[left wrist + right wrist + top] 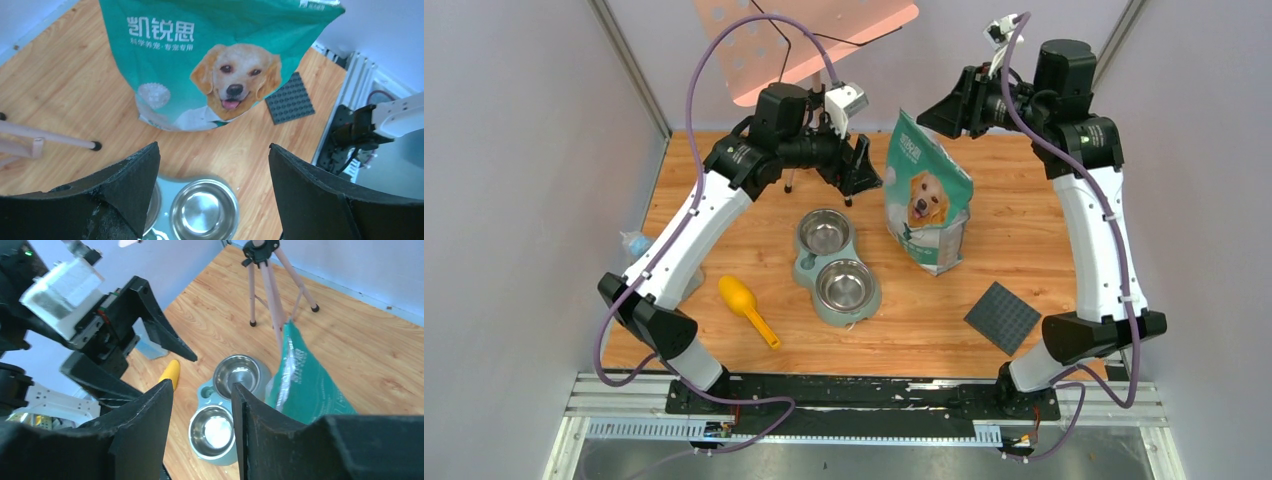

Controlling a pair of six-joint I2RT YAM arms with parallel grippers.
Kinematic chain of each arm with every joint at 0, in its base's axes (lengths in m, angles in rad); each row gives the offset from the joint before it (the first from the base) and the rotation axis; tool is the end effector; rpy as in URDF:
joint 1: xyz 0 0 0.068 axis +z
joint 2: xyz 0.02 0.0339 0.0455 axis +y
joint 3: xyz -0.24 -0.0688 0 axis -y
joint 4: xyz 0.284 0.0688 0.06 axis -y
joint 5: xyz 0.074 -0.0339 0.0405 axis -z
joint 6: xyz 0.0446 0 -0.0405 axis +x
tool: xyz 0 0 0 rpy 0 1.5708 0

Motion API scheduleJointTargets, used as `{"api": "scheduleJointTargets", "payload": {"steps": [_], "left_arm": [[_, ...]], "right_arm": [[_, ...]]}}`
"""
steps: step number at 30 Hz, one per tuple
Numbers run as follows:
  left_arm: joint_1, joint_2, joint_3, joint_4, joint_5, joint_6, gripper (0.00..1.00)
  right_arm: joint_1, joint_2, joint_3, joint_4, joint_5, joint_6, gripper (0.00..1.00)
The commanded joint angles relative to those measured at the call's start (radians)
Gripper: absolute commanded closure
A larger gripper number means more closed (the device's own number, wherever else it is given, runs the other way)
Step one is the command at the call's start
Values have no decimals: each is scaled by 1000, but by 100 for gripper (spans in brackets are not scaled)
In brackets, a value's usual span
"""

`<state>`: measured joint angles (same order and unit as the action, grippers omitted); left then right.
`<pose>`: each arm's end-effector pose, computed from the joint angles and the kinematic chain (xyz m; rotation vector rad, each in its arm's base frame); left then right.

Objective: Serve the pet food

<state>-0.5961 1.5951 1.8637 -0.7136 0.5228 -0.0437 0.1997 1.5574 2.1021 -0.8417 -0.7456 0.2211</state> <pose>0.3064 -0.2348 0.4382 0.8907 1.8753 -0.9261 0.3181 0.0953 0.5207 -0.5088 1.8318 0.9806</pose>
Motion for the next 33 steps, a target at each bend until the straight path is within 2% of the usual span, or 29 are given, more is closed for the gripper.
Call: {"api": "scheduleJointTargets", "payload": {"steps": [1,5,9,11,17,21,23,24,26,28,33], "left_arm": [[-7,35,91,-23,59,-98,13],[-8,45,103,28,41,-101,13],[-8,69,53,39,45,-83,15],[-8,72,1,46,31,-72,15],[-8,119,-155,107,-10,-38,17],[-8,150,-270,223,18,13,18],[-8,169,-321,298,39,32,20],[-9,178,-333,348,44,35,21],[-12,223,-348,401,52,37,23],[-13,262,-334,433,67,30,25],[-33,324,-288,520,107,-26,27]], "right_arm": [[3,32,10,20,84,-113,55],[2,40,-21,12,146,-212,56],[2,49,-31,-62,138,-272,31],[1,42,-45,-112,139,-286,24],[6,-54,-193,-155,206,-282,26],[39,-103,-280,-207,282,-326,32],[62,-118,-322,-222,338,-336,38],[66,-129,-337,-224,351,-336,47],[68,-142,-346,-228,346,-335,78],[68,-154,-341,-241,329,-330,98],[71,-185,-333,-279,153,-284,100]]}}
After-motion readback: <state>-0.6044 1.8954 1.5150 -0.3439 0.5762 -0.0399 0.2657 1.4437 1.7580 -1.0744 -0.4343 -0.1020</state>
